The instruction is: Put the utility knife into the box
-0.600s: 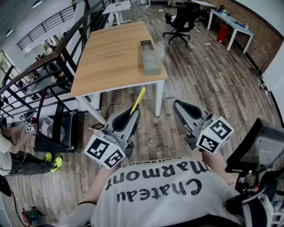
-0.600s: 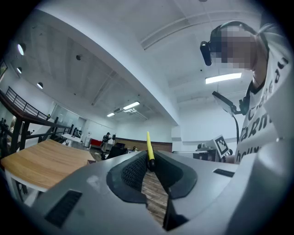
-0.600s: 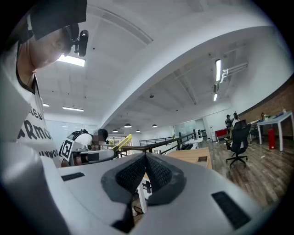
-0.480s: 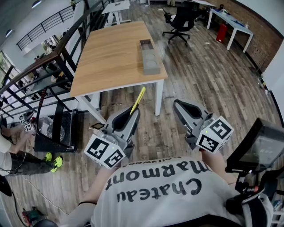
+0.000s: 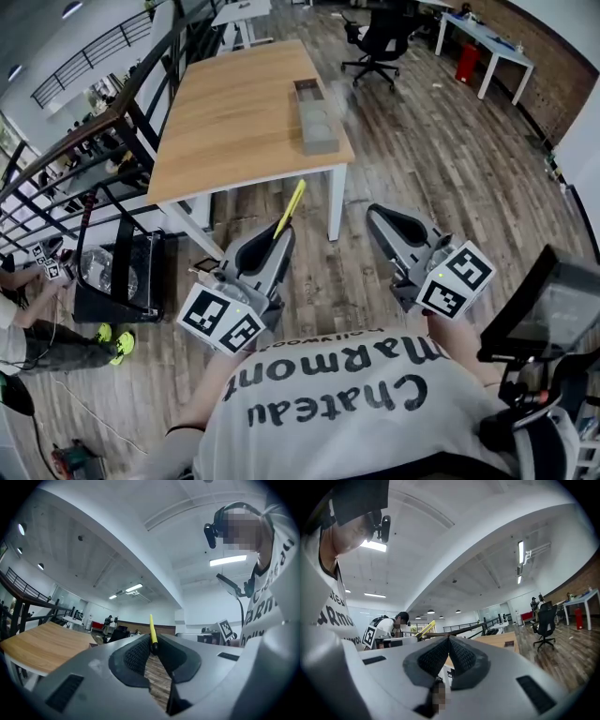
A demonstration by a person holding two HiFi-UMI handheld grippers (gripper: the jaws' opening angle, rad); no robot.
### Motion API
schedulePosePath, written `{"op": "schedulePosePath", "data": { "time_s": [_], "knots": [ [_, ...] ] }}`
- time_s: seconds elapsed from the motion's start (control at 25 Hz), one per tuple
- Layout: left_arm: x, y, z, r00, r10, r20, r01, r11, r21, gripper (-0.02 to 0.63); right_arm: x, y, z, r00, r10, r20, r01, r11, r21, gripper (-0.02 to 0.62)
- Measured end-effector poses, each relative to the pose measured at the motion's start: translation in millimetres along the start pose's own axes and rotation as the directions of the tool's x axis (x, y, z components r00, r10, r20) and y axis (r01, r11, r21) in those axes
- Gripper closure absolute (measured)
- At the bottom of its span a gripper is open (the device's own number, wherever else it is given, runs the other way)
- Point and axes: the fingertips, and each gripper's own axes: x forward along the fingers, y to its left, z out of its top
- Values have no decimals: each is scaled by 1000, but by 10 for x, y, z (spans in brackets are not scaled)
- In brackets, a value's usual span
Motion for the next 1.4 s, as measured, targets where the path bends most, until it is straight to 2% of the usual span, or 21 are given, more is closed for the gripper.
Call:
{"op": "schedulePosePath", "data": {
  "time_s": [0.4,0.64,0.76,0.88,1.0,1.16,1.4],
  "knots": [
    [-33,290,41,1000,-1,26,0,1000,4,563,261,30,-21,999,26,37,-26,1000,-3,584],
    [-70,486,116,998,-32,54,33,999,-3,563,454,49,-31,999,1,50,0,1000,-18,584],
    [-87,576,97,996,-47,72,49,999,-24,563,491,35,-101,998,-36,42,38,998,-47,584],
    [-59,666,32,997,-47,55,49,998,-29,563,491,-81,-150,995,-94,21,95,991,-89,584],
    [29,752,-74,999,-43,30,44,998,-38,563,497,-271,-168,992,-125,20,126,990,-61,584],
    [337,930,-188,999,-40,11,40,998,-48,563,635,-635,-196,993,-119,24,119,993,2,584],
    [472,1160,-254,1000,-13,22,14,998,-62,563,846,-829,-323,994,-105,-23,104,994,-19,584]
  ]
}}
